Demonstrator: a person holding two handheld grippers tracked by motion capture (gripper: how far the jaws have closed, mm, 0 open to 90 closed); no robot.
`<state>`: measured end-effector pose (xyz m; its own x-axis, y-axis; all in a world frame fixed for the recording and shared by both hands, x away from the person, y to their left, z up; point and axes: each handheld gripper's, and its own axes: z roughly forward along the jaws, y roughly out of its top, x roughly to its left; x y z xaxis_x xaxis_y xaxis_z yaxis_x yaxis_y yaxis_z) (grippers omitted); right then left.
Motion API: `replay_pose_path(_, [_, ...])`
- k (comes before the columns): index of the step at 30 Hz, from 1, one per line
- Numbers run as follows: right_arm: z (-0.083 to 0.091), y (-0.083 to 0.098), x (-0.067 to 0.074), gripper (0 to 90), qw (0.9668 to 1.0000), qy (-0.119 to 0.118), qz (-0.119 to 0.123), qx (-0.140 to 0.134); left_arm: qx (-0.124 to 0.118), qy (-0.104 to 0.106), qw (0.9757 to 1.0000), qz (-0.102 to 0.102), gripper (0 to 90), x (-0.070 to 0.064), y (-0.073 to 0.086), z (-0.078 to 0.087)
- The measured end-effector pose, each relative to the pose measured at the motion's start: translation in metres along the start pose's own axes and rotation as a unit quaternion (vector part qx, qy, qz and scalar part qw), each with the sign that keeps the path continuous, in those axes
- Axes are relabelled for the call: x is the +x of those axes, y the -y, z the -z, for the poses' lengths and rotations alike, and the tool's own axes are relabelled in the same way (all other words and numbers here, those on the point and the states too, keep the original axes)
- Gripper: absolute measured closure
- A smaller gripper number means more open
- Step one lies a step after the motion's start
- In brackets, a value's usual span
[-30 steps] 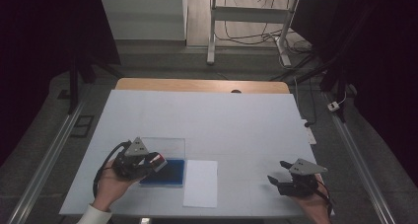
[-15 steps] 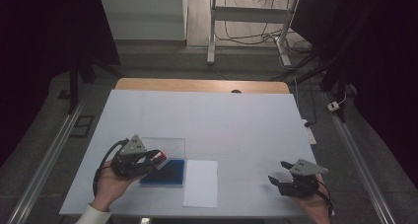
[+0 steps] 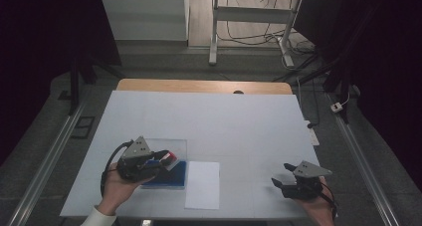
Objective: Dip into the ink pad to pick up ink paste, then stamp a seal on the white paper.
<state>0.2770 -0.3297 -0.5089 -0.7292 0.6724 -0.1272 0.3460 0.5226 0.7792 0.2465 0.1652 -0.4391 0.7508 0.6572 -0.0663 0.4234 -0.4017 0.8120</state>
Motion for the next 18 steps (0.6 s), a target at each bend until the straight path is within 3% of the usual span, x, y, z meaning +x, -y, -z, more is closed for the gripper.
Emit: replay_pose_path(18, [0.002, 0.001, 0.004, 28.1, 1.0, 0.002, 0.0, -0.003, 0.013, 0.018, 0.9996, -0.017, 70.3, -0.008, -0.008, -0.019])
